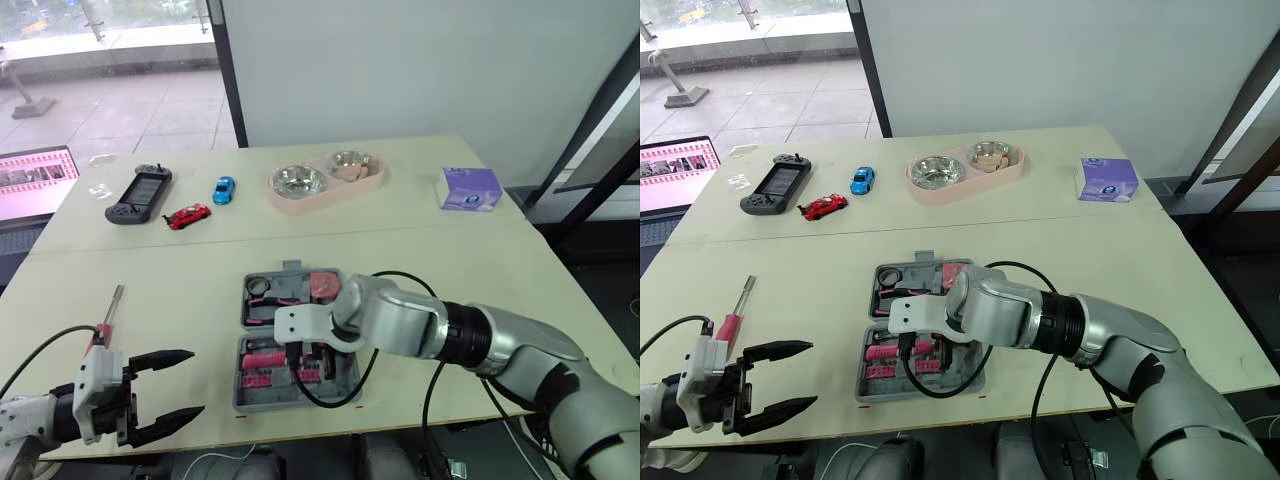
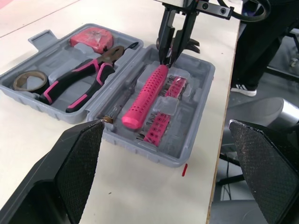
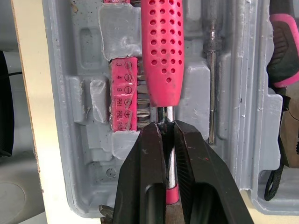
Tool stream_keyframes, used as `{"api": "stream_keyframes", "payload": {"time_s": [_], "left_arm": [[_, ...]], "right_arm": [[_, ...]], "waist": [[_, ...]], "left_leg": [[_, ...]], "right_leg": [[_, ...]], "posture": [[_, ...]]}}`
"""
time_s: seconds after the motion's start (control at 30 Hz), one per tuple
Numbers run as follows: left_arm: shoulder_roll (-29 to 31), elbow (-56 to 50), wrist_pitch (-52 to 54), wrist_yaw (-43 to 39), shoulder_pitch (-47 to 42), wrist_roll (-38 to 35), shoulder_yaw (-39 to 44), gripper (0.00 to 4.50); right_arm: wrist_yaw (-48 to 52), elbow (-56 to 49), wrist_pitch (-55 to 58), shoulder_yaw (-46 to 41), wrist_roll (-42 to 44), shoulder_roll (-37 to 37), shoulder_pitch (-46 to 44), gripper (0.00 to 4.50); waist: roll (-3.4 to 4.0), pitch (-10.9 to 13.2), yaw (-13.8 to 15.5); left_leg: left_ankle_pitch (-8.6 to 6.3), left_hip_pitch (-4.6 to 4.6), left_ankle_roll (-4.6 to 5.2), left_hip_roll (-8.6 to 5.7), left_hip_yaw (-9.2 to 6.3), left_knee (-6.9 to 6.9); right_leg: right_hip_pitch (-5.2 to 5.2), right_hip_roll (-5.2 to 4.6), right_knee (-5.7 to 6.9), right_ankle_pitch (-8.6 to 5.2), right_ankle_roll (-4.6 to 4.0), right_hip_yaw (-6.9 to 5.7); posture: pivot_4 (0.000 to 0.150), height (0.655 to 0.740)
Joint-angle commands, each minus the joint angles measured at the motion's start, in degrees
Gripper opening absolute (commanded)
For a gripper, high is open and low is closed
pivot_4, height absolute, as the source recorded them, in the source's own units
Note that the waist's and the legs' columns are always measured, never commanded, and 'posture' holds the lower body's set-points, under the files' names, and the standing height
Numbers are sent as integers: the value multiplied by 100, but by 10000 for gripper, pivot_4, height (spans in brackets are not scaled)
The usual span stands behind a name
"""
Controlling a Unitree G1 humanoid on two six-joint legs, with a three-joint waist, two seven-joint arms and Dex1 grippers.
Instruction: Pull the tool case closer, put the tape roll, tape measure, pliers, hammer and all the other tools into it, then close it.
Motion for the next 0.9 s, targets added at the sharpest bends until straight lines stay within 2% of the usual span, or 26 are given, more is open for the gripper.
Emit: {"api": "stream_keyframes", "payload": {"time_s": [0.03, 0.6, 0.9], "left_arm": [[15, -11, -120, -65, 19, -5, 53, 45000], [-79, 180, -319, -120, 37, 28, -19, 45000], [-94, 177, -330, -109, 48, 26, -5, 45000]], "right_arm": [[-16, 69, -28, 7, -76, 75, -131, 628], [-76, -176, 593, -475, 242, 311, -327, 628], [-208, -32, 543, -262, 207, 270, -342, 628]], "waist": [[0, 0, 0], [1, 1, -9], [1, 1, -1]], "left_leg": [[0, 0, 0, 0, 0, 0], [0, -1, 0, 0, 0, -1], [0, -4, 0, 0, 0, 0]], "right_leg": [[0, 0, 0, 0, 0, 0], [-3, 0, 0, 0, 0, 0], [-4, 0, 0, 0, 0, 0]], "posture": [[1500, 7360], [1500, 7360], [1500, 7360]]}}
